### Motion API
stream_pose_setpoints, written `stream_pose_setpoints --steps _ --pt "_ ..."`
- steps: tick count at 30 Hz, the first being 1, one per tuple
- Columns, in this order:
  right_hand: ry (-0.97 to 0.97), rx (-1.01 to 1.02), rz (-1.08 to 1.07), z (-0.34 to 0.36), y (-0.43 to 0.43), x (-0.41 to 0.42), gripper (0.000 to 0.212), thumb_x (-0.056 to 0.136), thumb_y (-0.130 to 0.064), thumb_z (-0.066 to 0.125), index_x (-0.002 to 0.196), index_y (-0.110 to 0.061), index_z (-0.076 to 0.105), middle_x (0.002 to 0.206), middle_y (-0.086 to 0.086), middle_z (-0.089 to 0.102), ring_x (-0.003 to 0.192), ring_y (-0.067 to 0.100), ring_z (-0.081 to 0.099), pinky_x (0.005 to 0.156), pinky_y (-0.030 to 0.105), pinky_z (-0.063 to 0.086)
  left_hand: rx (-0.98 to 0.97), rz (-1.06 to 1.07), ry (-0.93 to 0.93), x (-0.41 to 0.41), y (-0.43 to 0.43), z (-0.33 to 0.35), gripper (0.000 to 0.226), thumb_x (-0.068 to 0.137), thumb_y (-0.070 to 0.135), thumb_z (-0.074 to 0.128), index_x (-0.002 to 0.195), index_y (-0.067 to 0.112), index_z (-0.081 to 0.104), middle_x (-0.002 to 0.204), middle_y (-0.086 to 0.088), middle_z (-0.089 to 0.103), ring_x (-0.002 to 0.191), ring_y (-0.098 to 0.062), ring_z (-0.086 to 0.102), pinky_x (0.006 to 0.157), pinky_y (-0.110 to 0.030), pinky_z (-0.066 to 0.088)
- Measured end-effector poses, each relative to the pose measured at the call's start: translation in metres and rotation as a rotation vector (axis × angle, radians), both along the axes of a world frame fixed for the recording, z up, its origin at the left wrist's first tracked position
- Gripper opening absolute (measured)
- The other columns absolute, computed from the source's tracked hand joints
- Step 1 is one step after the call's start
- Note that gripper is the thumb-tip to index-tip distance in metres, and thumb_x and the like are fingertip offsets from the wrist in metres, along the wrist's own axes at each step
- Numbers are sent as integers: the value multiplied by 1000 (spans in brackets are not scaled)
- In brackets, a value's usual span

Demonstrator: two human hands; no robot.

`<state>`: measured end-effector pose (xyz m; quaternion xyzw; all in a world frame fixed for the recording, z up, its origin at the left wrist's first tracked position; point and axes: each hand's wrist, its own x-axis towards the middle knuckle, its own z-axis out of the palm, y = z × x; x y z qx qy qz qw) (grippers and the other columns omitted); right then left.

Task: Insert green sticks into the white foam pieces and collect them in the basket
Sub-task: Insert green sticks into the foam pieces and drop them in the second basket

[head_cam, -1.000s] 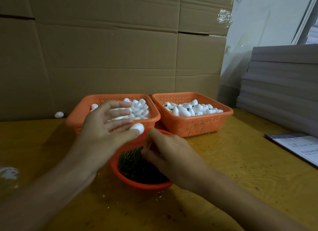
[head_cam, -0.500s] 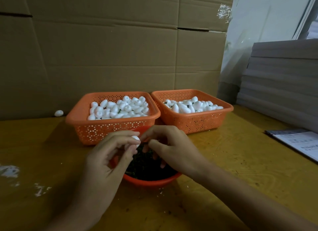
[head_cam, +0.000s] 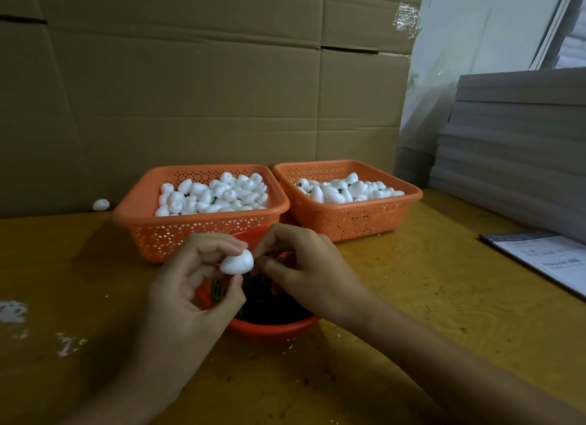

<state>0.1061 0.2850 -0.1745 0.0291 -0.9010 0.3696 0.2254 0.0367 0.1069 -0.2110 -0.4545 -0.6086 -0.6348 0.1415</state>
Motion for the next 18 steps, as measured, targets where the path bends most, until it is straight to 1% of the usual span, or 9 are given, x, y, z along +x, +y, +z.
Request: stream_pose_setpoints --steps 3,6,8,10,11,12,13,15,18 --pt "24 -25 -15 -1 1 -1 7 97 -13 68 99 -20 66 96 -9 76 79 9 73 76 43 61 -6 0 12 1 -1 1 29 83 17 72 109 30 68 116 1 70 117 -25 68 92 -29 58" --pt "17 -8 -26 -2 2 -2 12 95 -18 70 106 -24 68 100 -11 77 89 6 73 82 40 61 -19 18 56 1 -1 2 25 84 19 71 109 26 70 116 4 70 117 -24 68 90 -30 59" --pt "11 23 -27 -1 2 -2 14 94 -19 70 106 -26 73 101 -13 77 91 2 72 83 33 60 -30 47 90 1 -1 2 27 85 13 74 109 22 71 116 6 70 117 -24 68 88 -30 60" --pt "16 55 -29 -1 3 -2 12 92 -19 72 101 -25 75 97 -14 76 90 -1 70 78 23 56 -50 75 120 1 -1 3 26 86 16 75 110 23 72 117 7 70 117 -22 68 86 -28 59" --pt "18 61 -32 -1 3 -2 9 91 -18 74 98 -25 74 95 -14 76 88 -2 69 75 19 53 -63 88 136 2 -2 3 25 86 18 75 111 24 73 117 8 69 116 -21 67 86 -27 58" --pt "19 61 -32 -1 3 -2 8 91 -18 76 96 -24 73 93 -14 75 86 -1 69 73 18 51 -74 97 146 2 -2 4 26 87 19 76 112 26 74 117 8 69 116 -21 67 86 -27 58" --pt "20 60 -30 -2 4 -2 9 90 -18 77 94 -24 71 92 -13 74 86 0 69 73 18 51 -81 98 152 2 -3 4 27 88 20 75 113 28 74 118 8 68 116 -21 66 87 -26 58" --pt "28 66 -31 -3 4 -2 12 89 -18 79 91 -24 69 91 -13 73 88 2 68 76 24 54 -88 95 174 3 -3 5 27 89 28 71 116 33 72 119 11 66 117 -20 65 90 -22 56" --pt "40 68 -25 -3 4 -3 12 89 -18 80 94 -19 70 93 -11 73 91 4 69 82 34 58 -89 97 195 3 -2 5 31 89 29 69 118 37 71 119 13 62 117 -19 64 92 -19 54"
